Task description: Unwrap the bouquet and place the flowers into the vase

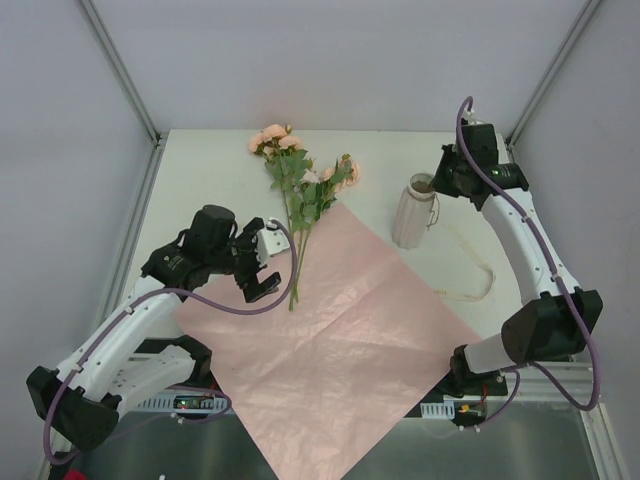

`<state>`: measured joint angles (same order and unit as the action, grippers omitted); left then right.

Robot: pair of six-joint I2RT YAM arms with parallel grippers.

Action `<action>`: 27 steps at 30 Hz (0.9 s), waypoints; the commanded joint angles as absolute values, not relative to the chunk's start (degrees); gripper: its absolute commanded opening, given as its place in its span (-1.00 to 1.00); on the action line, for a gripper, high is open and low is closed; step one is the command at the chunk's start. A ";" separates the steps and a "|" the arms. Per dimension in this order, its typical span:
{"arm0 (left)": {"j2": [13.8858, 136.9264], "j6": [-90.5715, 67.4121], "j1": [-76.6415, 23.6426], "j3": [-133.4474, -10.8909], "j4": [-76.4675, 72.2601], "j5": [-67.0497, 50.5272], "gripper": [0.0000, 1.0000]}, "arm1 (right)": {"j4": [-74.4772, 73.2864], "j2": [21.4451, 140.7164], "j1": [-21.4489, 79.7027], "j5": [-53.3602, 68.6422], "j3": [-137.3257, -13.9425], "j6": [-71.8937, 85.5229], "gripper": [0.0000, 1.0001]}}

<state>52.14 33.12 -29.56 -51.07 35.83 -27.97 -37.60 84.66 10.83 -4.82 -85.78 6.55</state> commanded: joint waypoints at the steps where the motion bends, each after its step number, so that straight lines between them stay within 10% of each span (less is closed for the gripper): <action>1: 51.94 32.08 -29.44 -54.75 35.59 -27.86 0.98 | -37.09 79.02 12.83 -9.14 -83.06 5.54 -0.98; 13: 51.42 31.29 -29.36 -58.71 38.32 -25.14 0.98 | -29.98 74.54 14.76 -10.99 -76.22 -3.77 -0.95; 22: 52.73 25.67 -29.36 -62.49 43.05 -19.42 0.98 | -28.21 71.11 15.82 -8.00 -77.25 -6.24 0.46; 27: 53.87 24.00 -29.36 -64.86 44.91 -15.12 0.98 | -30.23 68.12 17.57 -8.44 -85.49 -5.71 0.60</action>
<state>52.75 27.24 -29.56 -61.23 41.80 -19.79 -30.83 72.79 15.99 -8.49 -77.01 -5.04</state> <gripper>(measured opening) 0.992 0.785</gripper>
